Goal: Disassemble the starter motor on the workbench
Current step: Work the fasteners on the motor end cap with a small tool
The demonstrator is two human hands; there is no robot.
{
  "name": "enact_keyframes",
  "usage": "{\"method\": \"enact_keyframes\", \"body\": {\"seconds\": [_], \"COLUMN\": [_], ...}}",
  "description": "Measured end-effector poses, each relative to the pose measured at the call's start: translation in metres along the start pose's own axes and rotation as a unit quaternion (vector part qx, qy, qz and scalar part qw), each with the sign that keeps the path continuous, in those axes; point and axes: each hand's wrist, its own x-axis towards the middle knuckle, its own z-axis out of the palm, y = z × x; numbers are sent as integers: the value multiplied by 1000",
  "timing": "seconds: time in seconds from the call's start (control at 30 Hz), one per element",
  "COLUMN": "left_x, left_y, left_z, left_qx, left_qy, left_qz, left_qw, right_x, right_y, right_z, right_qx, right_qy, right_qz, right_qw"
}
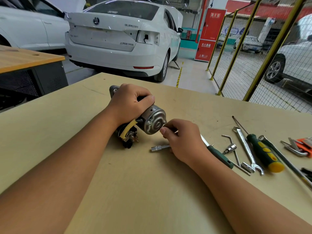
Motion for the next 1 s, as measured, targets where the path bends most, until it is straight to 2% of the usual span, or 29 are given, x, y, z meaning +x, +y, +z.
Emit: {"method": "enact_keyframes", "body": {"seconds": [0.1,0.23,0.3,0.53,0.63,0.77,1.0], "left_x": [0,0,0,0,0,-1,0], "left_y": [0,-1,-1,2,2,1,1], "left_z": [0,0,0,-1,-1,-1,-1], "left_qx": [-2,1,2,4,4,5,4], "left_qy": [0,1,0,-2,-2,-2,-1], "left_qz": [1,0,2,0,0,-1,-2], "left_qw": [1000,1000,1000,1000,1000,1000,1000], "right_x": [-1,-1,-1,-1,-2,-4,-5], "right_y": [3,1,0,1,0,-5,-16], "right_z": [2,-2,-1,4,2,3,5], "right_qx": [23,27,16,9,19,-45,-182], "right_qy": [44,-26,-35,62,56,0,5], "right_qz": [-1,10,13,6,8,4,27], "right_qw": [999,999,999,998,998,999,983]}}
